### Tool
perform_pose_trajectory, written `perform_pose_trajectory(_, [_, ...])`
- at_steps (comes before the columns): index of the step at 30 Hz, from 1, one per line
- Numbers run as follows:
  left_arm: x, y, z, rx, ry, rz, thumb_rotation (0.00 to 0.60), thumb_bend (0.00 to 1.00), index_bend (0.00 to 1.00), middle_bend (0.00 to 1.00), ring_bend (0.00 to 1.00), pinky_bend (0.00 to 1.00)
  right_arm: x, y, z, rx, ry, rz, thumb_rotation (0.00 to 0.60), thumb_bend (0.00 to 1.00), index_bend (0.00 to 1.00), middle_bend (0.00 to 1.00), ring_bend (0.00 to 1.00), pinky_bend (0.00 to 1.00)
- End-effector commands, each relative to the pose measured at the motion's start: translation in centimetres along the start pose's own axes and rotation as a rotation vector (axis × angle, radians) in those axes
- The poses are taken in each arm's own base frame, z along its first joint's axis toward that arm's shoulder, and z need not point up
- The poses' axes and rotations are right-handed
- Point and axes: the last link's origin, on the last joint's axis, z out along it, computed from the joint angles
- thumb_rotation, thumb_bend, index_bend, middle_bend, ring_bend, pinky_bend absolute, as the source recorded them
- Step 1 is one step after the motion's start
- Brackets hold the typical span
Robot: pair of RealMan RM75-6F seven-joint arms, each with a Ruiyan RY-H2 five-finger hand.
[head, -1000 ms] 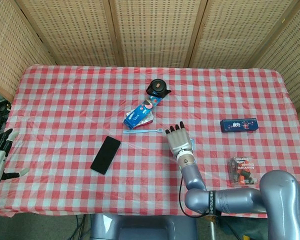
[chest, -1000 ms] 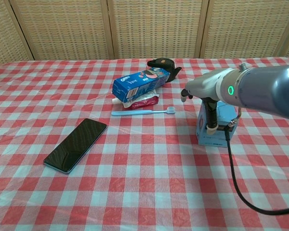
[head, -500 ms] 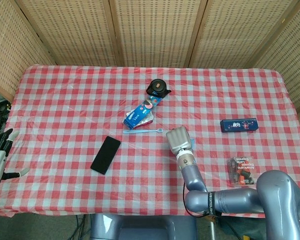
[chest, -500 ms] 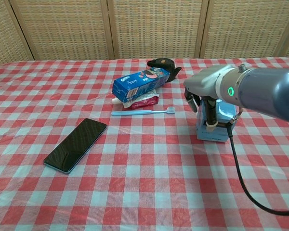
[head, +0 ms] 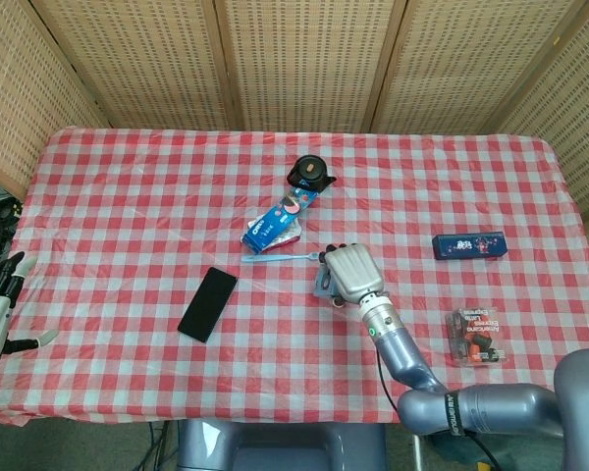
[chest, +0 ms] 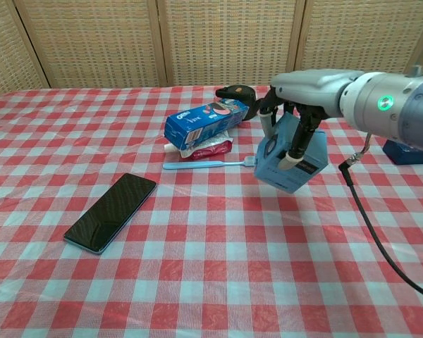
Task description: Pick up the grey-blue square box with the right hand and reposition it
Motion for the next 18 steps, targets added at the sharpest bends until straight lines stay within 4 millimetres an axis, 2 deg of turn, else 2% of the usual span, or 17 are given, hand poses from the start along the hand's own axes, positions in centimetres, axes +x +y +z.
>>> perform_pose_trajectory(1, [-0.1,0.1,-0.1,-0.003,-0.004,-0.002,0.600,0.00,0.00,0.00,0.00,0.00,-1.7,3.0,-1.6,0.061,0.048,0.231,0.600,0.36,0.53,0.59,0.57,0.70])
perform_pose_trajectory(8, [-0.2,0.2,-0.1,-0.005,-0.008,0.001,0.600,0.00,0.00,0.00,0.00,0.00,-4.0,4.1,-1.7,0.089,0.044,0.375,0.600,0.37,0.54,0.60,0.57,0.70])
perform_pose_trajectory(13, [-0.2,0.1,0.0,-0.002,-0.010,-0.001,0.600,0.00,0.00,0.00,0.00,0.00,-4.9,3.8,-1.6,0.105,0.038,0.427,0.600,0.38,0.55,0.60,0.57,0.70])
perform_pose_trajectory(18, [-0.1,0.0,0.1,0.003,-0.013,-0.006,0.600,0.00,0.00,0.00,0.00,0.00,-6.9,3.0,-1.0,0.129,0.042,0.482,0.600,0.39,0.55,0.60,0.57,0.70])
